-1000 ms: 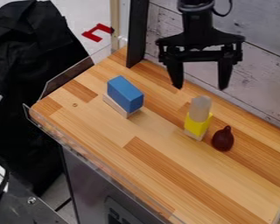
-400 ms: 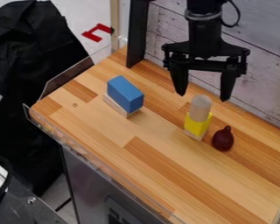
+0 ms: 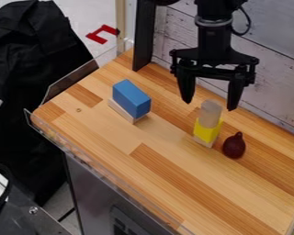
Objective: Put the cylinder on the table
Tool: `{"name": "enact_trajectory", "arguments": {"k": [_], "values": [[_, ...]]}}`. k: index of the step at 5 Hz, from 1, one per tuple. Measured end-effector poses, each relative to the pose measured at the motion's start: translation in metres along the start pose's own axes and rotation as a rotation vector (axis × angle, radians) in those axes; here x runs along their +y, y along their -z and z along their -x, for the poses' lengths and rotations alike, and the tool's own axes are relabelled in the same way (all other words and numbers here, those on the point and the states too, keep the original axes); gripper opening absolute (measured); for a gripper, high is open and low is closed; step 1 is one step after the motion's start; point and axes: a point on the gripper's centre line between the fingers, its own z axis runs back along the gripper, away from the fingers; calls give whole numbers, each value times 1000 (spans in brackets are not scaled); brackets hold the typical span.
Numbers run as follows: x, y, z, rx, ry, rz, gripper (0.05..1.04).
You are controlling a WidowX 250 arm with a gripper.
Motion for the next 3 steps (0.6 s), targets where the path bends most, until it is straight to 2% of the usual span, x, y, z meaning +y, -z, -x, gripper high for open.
{"name": "enact_trajectory", "arguments": {"k": [2,3], "values": [[6,19,-8,66,-8,-62,999],[4,20,-7,71,-8,-54,999]]}}
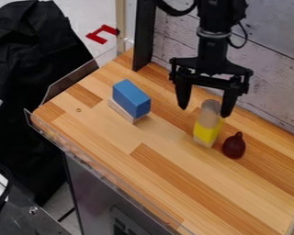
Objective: Put the cylinder on the table
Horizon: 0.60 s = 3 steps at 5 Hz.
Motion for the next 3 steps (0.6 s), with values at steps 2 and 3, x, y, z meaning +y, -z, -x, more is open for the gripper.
{"name": "enact_trajectory", "arguments": {"k": [2,3], "values": [[-3,0,2,5,11,1,993],[-6,3,4,14,-3,22,919]]}}
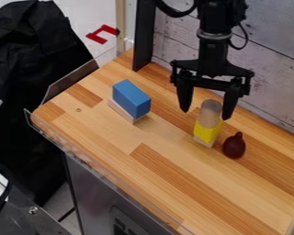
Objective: Put the cylinder on the table
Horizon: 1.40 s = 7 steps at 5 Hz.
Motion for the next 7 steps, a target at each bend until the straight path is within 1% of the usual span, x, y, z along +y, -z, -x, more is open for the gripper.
{"name": "enact_trajectory", "arguments": {"k": [1,2,4,5,6,7], "values": [[0,4,0,11,-2,-5,628],[0,4,1,11,-9,-6,483],[0,4,1,13,-15,-7,483],[0,-6,8,-8,-9,9,483],[1,-28,16,-63,-18,12,483],[7,-34,29,-87,-69,13,483]]}}
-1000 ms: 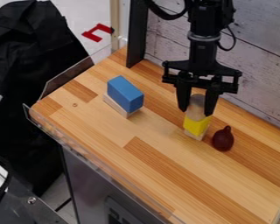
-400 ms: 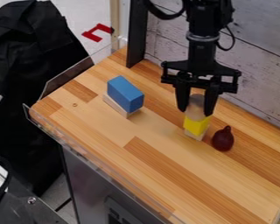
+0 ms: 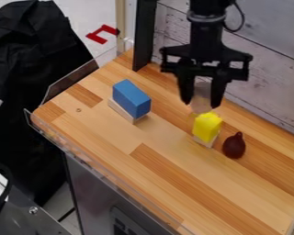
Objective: Put the cylinder on the table
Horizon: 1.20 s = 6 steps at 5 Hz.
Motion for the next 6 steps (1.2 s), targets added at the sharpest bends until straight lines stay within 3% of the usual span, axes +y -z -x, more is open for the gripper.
{"name": "enact_trajectory", "arguments": {"k": [1,3,4,6], "values": [[16,12,19,45,-62,-44,483],[32,46,45,117,-88,-8,483],[29,55,50,147,-57,-38,483],[25,57,53,147,-57,-38,483]]}}
